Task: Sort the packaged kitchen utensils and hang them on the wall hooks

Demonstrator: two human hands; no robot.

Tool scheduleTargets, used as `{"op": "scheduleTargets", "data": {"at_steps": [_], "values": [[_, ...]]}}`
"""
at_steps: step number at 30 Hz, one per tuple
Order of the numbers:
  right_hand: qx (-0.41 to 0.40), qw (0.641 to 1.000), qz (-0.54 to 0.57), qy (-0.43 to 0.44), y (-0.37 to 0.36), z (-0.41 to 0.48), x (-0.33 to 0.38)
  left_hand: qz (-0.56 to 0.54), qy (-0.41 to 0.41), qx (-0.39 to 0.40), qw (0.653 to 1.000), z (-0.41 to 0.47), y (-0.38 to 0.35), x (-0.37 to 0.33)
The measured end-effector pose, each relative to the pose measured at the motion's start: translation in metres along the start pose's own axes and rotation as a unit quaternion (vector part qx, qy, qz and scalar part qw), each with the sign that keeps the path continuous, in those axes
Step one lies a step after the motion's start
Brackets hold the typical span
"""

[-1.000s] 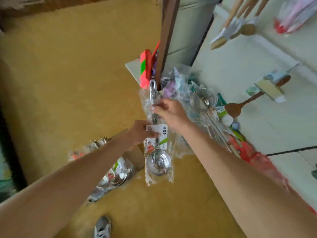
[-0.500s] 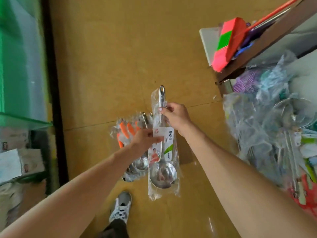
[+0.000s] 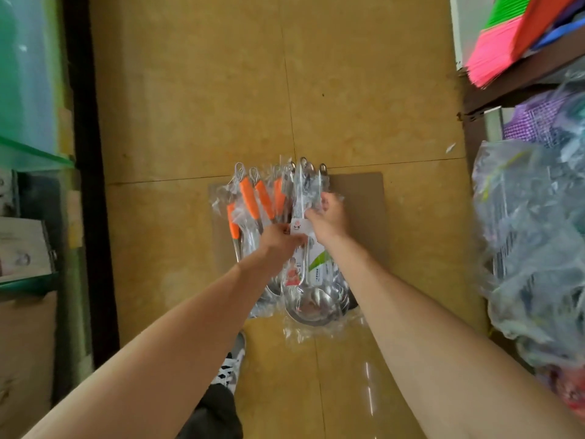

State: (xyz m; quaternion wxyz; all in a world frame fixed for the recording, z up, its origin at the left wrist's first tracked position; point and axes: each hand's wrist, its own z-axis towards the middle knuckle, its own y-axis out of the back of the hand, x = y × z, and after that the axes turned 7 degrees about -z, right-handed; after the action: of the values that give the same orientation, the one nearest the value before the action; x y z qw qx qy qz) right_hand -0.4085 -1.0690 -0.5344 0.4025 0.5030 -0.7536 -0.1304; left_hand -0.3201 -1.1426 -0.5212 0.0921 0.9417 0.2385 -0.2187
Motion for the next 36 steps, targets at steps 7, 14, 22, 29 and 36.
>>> {"op": "scheduleTargets", "data": {"at_steps": [7, 14, 22, 29, 36], "values": [[0.006, 1.0, -0.02, 0.019, 0.011, -0.012, -0.002, 0.065, -0.068, -0.049, 0.994, -0.006, 0.001, -0.012], [-0.057, 0.991, -0.069, 0.097, 0.059, -0.054, 0.025, 0.285, -0.216, -0.104, 0.928, -0.064, 0.018, -0.062], [-0.22, 0.939, -0.215, 0.155, 0.196, -0.138, 0.032, 0.518, -0.429, -0.14, 0.727, -0.183, -0.015, -0.151], [-0.334, 0.915, -0.204, 0.101, 0.344, -0.241, -0.023, 0.568, -0.523, -0.074, 0.632, -0.327, -0.137, -0.2], [-0.435, 0.888, -0.143, 0.024, 0.467, -0.371, -0.152, 0.569, -0.608, 0.001, 0.553, -0.461, -0.302, -0.166]]}}
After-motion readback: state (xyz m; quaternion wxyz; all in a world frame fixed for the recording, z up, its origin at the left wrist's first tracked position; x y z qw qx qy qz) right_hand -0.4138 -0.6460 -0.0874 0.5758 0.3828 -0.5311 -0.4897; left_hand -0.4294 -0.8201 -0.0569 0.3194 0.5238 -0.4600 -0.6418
